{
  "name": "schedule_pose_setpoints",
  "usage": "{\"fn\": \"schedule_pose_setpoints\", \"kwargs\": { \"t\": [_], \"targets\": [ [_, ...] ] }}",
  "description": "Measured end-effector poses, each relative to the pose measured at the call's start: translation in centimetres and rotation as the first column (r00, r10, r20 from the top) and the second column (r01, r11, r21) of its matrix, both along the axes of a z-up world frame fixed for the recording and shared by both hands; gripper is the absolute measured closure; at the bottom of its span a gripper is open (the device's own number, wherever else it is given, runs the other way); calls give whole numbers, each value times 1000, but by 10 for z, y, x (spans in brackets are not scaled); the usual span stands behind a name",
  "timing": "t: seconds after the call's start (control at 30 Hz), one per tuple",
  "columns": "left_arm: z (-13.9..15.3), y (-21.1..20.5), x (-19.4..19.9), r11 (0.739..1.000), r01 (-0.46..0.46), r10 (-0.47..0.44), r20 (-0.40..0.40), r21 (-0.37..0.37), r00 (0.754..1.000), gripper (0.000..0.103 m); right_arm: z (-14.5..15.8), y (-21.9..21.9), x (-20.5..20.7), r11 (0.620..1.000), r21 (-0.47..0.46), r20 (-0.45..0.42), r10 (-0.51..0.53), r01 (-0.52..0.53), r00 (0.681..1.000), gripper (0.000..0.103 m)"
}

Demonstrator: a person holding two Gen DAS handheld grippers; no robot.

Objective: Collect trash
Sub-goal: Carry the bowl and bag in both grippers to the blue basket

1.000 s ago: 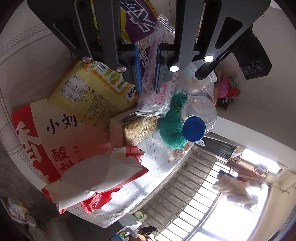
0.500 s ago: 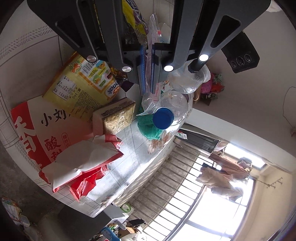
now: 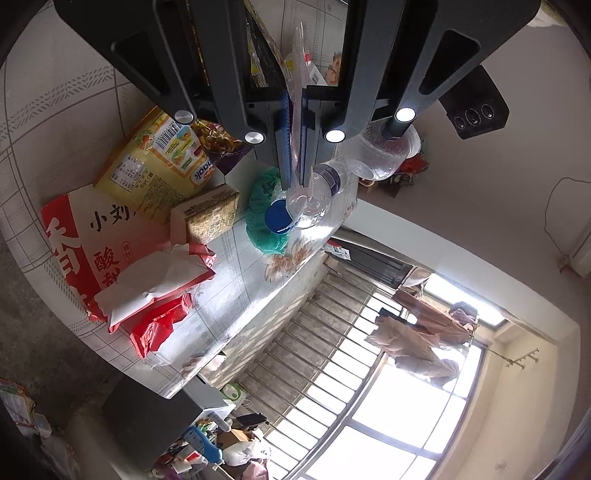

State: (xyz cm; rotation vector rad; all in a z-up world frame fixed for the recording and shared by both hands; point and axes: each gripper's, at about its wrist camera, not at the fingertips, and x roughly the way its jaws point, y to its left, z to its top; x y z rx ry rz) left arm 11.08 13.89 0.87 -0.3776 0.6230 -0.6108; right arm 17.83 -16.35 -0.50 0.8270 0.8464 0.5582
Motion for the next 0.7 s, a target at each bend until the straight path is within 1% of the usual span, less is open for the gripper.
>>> {"fn": "schedule_pose_setpoints", "kwargs": {
  "t": [0.23, 0.47, 0.7],
  "targets": [
    [25, -6, -18, 1000, 8, -9, 57, 17, 998, 99, 19, -24, -23, 999, 34, 54, -41, 40, 998, 98],
    [57, -22, -30, 998, 29, -35, 127, 47, 991, 99, 35, -61, -57, 991, 79, 109, -120, 111, 987, 98],
    [83, -58, -32, 991, 105, -117, 164, 83, 979, 99, 46, -111, -96, 969, 112, 157, -237, 221, 959, 98]
  ]
}}
